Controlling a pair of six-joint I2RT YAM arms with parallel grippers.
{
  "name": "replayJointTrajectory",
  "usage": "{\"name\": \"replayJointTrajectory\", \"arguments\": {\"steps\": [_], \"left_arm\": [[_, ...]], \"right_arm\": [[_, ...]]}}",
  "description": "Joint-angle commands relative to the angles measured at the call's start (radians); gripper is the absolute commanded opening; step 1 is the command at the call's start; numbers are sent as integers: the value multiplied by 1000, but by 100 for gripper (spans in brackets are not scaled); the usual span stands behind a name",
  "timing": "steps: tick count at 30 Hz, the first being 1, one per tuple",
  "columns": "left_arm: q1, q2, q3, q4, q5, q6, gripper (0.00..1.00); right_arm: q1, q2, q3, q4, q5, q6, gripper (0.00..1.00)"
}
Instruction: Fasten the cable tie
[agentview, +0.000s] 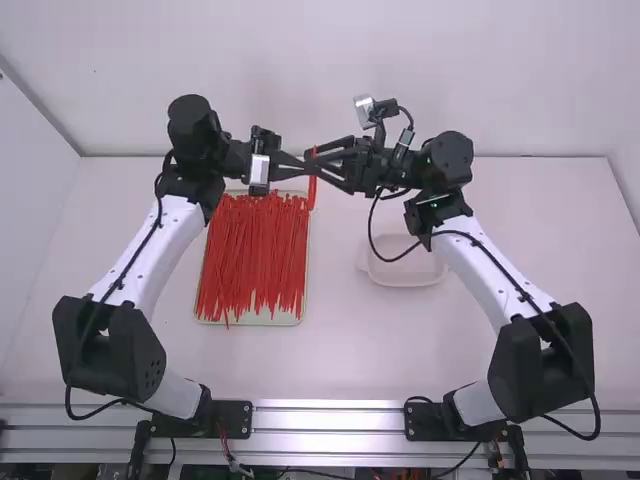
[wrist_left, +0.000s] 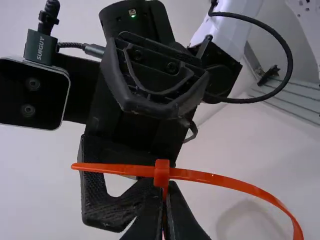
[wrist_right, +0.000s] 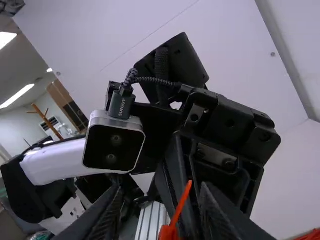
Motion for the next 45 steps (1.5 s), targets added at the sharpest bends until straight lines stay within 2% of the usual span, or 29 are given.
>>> {"name": "replayJointTrajectory", "arguments": {"steps": [1, 8, 17, 19, 21, 45], "left_arm": [[-10, -8, -8, -2, 16, -12, 2], [-10, -8, -8, -18, 16, -11, 2], [-10, -8, -8, -18, 16, -11, 2], [-10, -8, -8, -18, 16, -11, 2], [-10, -8, -8, -17, 16, -11, 2], [-10, -8, -63, -44, 3, 1, 2]], "right_arm": [[3, -11, 28, 6, 1, 2, 39], [3, -11, 28, 2, 21, 45, 29], [3, -11, 28, -2, 20, 45, 24], [3, -11, 28, -2, 19, 32, 18], [3, -11, 28, -6, 20, 23, 0], [4, -11, 28, -5, 15, -3, 0]]}}
